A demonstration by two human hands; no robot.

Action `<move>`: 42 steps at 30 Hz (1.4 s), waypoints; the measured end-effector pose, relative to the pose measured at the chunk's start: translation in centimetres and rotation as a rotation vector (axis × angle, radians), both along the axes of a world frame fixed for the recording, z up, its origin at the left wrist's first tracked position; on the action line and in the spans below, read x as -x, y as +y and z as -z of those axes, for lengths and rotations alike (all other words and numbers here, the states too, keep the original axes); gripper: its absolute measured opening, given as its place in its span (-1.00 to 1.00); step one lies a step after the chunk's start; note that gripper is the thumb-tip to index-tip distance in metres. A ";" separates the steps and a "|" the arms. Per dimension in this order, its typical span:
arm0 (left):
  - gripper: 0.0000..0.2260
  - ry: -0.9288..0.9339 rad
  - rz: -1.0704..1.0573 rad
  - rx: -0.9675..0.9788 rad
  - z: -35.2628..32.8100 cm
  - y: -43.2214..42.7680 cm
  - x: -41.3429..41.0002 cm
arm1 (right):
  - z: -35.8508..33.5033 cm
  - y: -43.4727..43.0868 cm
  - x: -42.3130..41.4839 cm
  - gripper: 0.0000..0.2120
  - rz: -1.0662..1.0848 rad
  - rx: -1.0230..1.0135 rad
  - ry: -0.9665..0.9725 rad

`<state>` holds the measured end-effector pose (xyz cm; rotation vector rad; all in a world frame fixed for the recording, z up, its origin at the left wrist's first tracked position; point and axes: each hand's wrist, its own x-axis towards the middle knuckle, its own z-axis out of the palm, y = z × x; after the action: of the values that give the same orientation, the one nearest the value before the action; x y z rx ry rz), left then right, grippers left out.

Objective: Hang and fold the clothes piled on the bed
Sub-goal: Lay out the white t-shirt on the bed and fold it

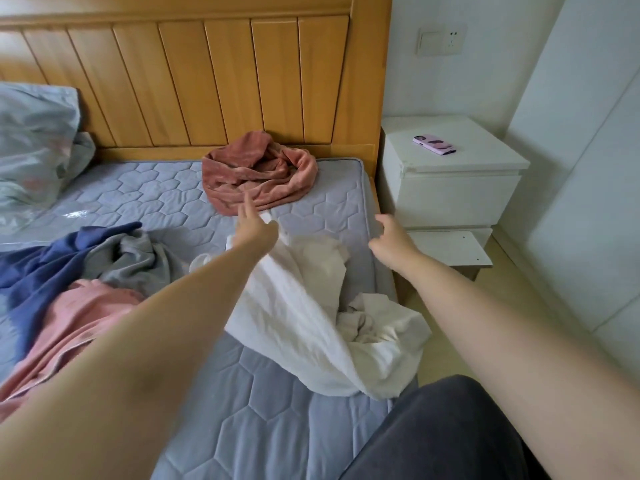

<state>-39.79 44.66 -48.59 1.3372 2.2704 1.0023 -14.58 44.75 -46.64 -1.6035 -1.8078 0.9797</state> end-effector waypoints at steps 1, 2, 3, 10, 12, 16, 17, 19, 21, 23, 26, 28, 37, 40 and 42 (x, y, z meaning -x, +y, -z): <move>-0.39 0.174 0.129 0.042 0.8 -0.4 -1.6 | 1.8 -0.4 -0.6 -0.44 -0.046 0.062 -0.169; -0.47 0.310 0.285 0.069 1.8 -1.0 -3.2 | 3.8 -0.8 -1.4 -0.48 -0.142 0.139 -0.356; -0.56 0.382 0.465 0.116 2.6 -1.6 -4.9 | 5.6 -1.3 -2.1 -0.50 -0.262 0.222 -0.545; -0.25 0.527 1.076 0.821 6.7 -6.1 -11.2 | 12.4 -4.3 -4.3 -0.51 -0.560 0.159 -1.067; -0.21 0.419 1.060 0.748 6.5 -6.4 -11.7 | 12.3 -4.2 -4.1 -0.76 -0.425 0.127 -0.803; -0.42 0.225 1.029 0.684 5.4 -6.9 -11.8 | 8.5 -3.1 -3.1 -0.67 -0.167 0.192 -0.273; -0.68 0.180 0.986 0.658 5.2 -6.6 -11.7 | 7.1 -2.7 -3.0 -0.63 -0.126 0.178 -0.219; -0.91 0.004 0.881 0.608 4.4 -5.9 -11.0 | 3.9 -1.8 -2.9 -0.66 -0.068 0.134 -0.172; -0.89 -0.448 0.724 0.554 3.0 -4.9 -10.3 | 1.2 -0.9 -3.3 -0.71 0.019 0.036 -0.109; -0.78 -0.794 0.529 0.439 2.0 -4.0 -9.4 | -0.3 0.1 -3.8 -0.71 0.157 -0.069 0.000; -0.65 -0.347 0.297 0.288 2.2 -2.7 -7.5 | -0.5 0.4 -4.3 -0.67 0.260 -0.080 0.016; -0.55 -0.106 0.153 0.219 3.2 -2.3 -6.1 | 0.7 -0.3 -4.5 -0.67 0.200 -0.007 -0.064; -0.08 0.043 0.418 0.564 8.6 -3.0 -8.2 | 6.9 -3.4 -4.0 -0.81 -0.128 0.326 -0.226; -0.16 0.013 0.385 0.598 9.7 -3.3 -8.6 | 8.4 -3.6 -3.6 -0.74 -0.146 0.361 -0.230; -0.38 -0.149 0.396 0.561 10.2 -3.6 -8.6 | 9.5 -3.6 -3.6 -0.70 -0.144 0.383 -0.186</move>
<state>-31.21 41.10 -58.83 1.3226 1.8680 0.2881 -11.03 41.15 -56.19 -1.8618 -1.9708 1.3478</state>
